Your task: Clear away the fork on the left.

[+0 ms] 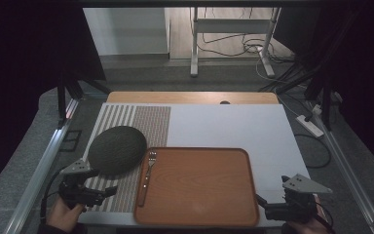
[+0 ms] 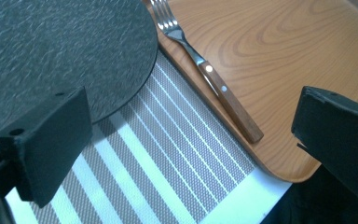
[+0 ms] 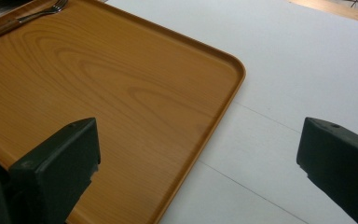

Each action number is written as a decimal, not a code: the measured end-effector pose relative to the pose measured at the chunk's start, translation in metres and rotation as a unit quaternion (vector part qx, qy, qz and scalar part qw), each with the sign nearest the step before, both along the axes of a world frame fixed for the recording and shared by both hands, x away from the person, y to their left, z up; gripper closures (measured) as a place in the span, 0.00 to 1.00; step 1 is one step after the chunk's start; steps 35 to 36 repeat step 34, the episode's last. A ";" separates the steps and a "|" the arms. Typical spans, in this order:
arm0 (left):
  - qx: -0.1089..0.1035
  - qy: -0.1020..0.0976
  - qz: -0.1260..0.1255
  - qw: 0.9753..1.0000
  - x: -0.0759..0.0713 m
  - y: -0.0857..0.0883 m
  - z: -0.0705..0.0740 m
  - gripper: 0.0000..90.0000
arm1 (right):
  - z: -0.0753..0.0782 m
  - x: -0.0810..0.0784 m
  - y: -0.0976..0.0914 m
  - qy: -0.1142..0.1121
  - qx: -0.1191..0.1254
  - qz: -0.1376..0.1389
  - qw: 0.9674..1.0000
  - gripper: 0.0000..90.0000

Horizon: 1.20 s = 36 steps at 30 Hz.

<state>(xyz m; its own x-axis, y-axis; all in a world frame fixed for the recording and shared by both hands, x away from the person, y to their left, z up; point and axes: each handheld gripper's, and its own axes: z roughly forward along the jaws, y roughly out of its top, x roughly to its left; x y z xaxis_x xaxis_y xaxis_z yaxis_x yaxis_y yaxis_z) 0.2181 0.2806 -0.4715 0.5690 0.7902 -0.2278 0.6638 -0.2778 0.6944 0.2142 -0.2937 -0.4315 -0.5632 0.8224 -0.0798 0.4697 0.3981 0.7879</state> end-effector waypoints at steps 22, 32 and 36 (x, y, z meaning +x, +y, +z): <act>-0.010 -0.016 0.032 0.999 -0.025 0.012 0.006 0.00 | 0.000 0.001 0.000 0.003 0.000 -0.002 1.000 0.00; -0.015 -0.027 0.038 0.999 -0.039 0.017 0.008 0.00 | 0.000 0.001 0.001 0.004 -0.001 -0.004 1.000 0.00; -0.015 -0.025 0.038 0.999 -0.038 0.016 0.009 0.00 | -0.001 0.001 0.001 0.004 -0.003 -0.003 1.000 0.00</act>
